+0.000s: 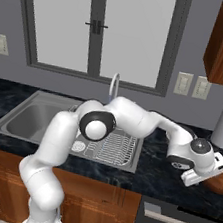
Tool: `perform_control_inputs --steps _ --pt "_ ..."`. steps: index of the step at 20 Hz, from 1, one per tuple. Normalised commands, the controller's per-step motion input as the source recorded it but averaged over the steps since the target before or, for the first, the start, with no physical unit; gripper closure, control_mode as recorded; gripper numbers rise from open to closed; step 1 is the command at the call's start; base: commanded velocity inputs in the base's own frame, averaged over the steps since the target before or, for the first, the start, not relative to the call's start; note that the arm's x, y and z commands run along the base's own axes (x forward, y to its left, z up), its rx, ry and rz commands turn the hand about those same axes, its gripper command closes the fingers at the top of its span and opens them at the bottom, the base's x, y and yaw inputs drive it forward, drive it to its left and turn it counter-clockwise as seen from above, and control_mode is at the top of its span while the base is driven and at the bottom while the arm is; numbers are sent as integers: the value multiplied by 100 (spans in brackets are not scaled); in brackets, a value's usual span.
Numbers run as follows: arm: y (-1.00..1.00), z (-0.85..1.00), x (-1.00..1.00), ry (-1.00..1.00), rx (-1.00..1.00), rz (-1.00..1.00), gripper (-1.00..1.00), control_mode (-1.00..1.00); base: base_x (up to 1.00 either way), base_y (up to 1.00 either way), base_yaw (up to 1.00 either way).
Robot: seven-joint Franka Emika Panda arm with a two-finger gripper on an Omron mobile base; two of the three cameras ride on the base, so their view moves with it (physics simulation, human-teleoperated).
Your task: Rinse each bowl for a few seconds and place them down in the sink or on the counter.
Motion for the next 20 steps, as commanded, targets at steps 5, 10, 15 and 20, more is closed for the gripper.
perform_control_inputs --steps 5,10,15,20 --pt "0 -21 1 1 0 2 100 -100 0 0 0" --pt "-1 -12 0 0 0 1 100 -100 0 0 0" --pt "-1 -5 0 0 0 1 100 -100 0 0 0" --pt "0 -3 0 0 0 1 100 -100 0 0 0"
